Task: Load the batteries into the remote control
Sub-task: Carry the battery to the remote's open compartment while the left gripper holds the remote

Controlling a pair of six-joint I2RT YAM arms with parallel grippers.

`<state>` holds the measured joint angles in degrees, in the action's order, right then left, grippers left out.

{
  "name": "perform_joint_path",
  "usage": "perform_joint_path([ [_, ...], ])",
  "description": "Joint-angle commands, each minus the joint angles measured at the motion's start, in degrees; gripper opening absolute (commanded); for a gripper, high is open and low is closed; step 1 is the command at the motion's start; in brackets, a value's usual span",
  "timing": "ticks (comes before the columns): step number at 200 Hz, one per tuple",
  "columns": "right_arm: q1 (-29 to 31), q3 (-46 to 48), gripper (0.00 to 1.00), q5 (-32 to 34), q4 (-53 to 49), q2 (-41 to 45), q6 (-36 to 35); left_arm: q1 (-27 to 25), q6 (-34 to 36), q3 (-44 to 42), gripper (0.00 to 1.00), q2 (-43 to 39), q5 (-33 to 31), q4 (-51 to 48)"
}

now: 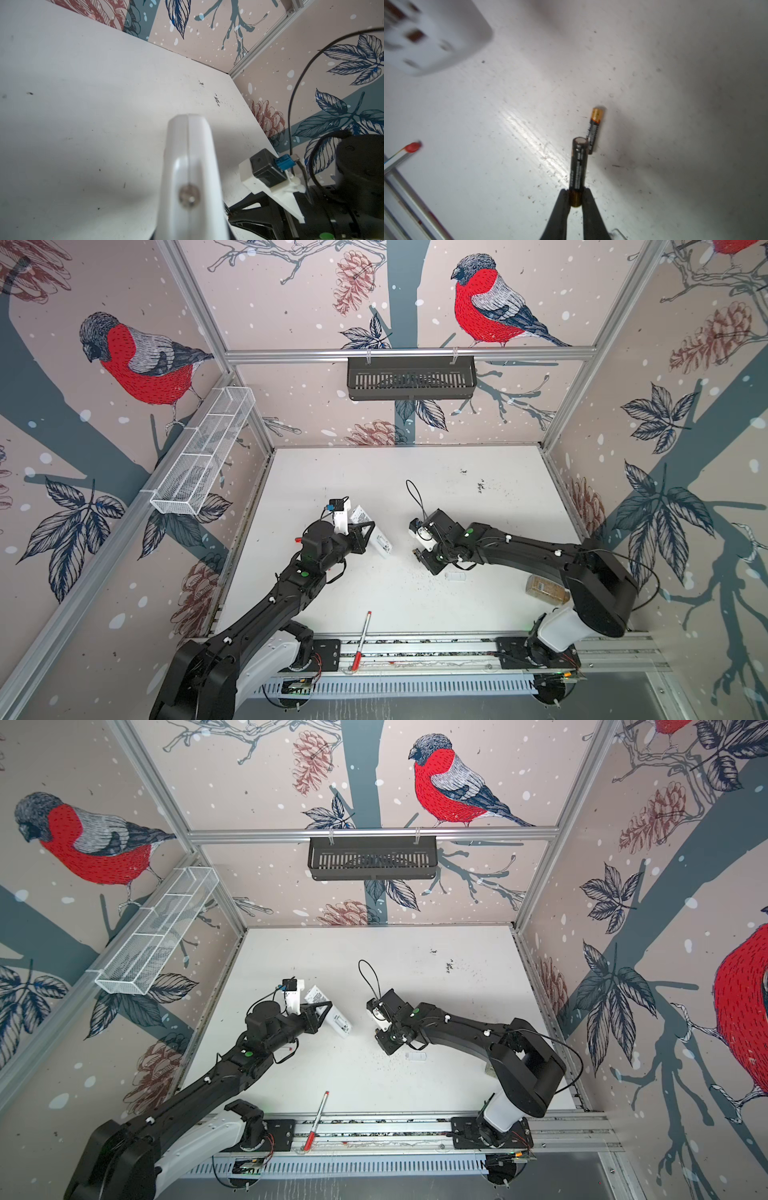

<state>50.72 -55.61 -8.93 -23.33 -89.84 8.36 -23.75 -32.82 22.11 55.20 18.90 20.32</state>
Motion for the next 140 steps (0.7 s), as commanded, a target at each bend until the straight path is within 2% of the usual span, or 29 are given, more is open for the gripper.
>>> perform_joint_path([
  [1, 1.3, -1.4, 0.15, -5.7, 3.7, 1.1, -3.8, 0.1, -1.5, -0.2, 0.0, 1.0, 6.9, 2.4],
  [21, 2.4, -2.5, 0.15, -7.3, 3.9, 1.4, -4.3, 0.2, -2.7, 0.0, 0.0, 3.1, 11.2, 4.6],
  [53, 2.9, -3.3, 0.16, -8.9, 2.9, 2.4, -3.9, 1.1, -5.3, -0.5, 0.0, 4.4, 13.2, 7.1],
  [110, 3.6, -7.8, 0.17, -10.5, -2.1, 1.4, -2.4, 8.2, -14.1, -3.3, 0.0, 8.4, 22.0, 17.9],
  [140, 3.6, -11.4, 0.18, -12.2, -5.6, -1.0, -1.4, 9.9, -18.1, -5.2, 0.0, 9.8, 23.8, 25.0],
])
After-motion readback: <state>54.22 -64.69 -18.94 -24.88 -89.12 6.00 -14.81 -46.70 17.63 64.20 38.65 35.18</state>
